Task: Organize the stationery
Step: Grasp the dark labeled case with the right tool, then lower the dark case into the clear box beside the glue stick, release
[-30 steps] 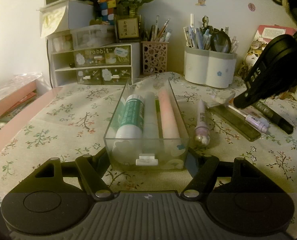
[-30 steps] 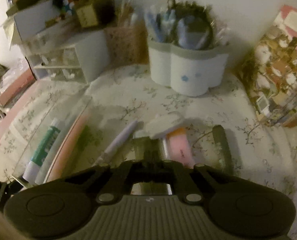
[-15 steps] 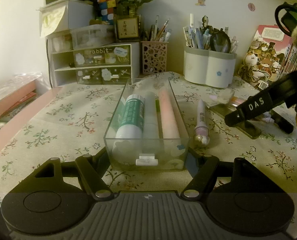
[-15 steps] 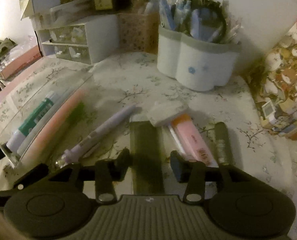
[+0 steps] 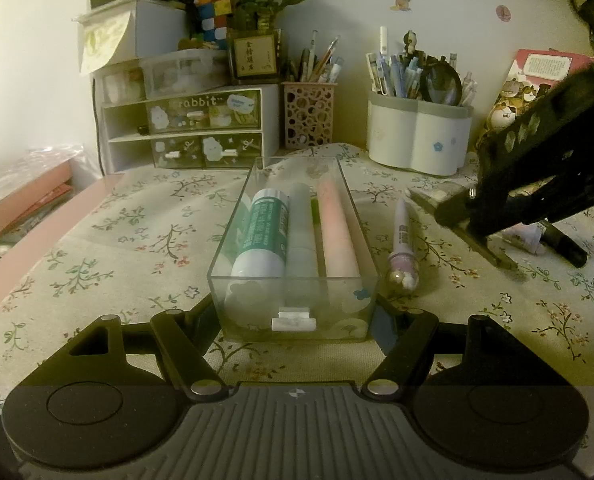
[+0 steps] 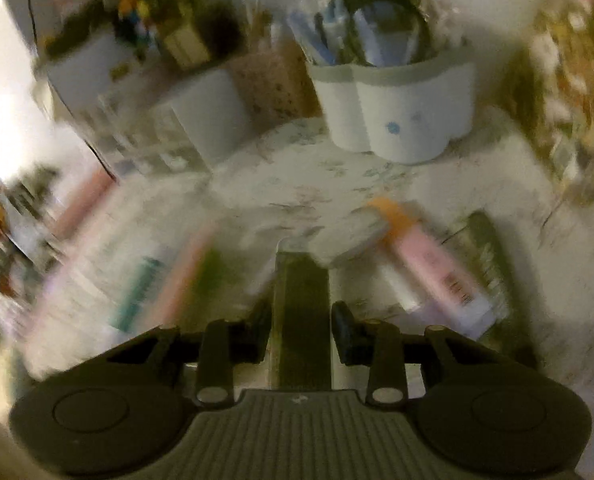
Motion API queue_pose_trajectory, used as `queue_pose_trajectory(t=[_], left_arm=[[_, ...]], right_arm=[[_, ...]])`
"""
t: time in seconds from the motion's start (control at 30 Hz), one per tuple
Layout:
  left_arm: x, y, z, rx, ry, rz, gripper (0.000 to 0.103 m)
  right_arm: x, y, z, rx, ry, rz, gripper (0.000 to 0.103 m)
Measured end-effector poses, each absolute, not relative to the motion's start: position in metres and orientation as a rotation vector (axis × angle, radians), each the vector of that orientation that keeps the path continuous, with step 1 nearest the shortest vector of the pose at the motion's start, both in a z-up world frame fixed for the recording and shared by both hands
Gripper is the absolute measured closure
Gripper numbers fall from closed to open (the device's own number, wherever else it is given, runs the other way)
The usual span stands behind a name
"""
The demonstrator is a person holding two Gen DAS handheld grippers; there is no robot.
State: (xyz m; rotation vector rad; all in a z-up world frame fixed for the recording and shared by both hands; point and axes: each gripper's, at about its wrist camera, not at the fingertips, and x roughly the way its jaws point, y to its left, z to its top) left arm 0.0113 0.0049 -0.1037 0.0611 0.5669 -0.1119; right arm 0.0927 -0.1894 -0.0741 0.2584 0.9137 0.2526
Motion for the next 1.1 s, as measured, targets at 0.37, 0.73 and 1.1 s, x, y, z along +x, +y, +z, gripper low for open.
queue_pose_trajectory(t=[0.37,0.73,1.1], left_arm=[[0.011,0.005,-0.103,0.064,0.568,-0.113,0.031],[0.011,0.006,-0.103,0.065,0.566,-0.119,0.03],[0.011,0.005,-0.104,0.065,0.566,-0.12,0.03]], right_arm=[[0.103,-0.156,-0.053,0.591,0.901,0.382,0.068],[0.118,-0.127,-0.071,0.623,0.954,0.323,0.067],[0.123,-0.093,-0.06,0.273,0.974,0.356,0.072]])
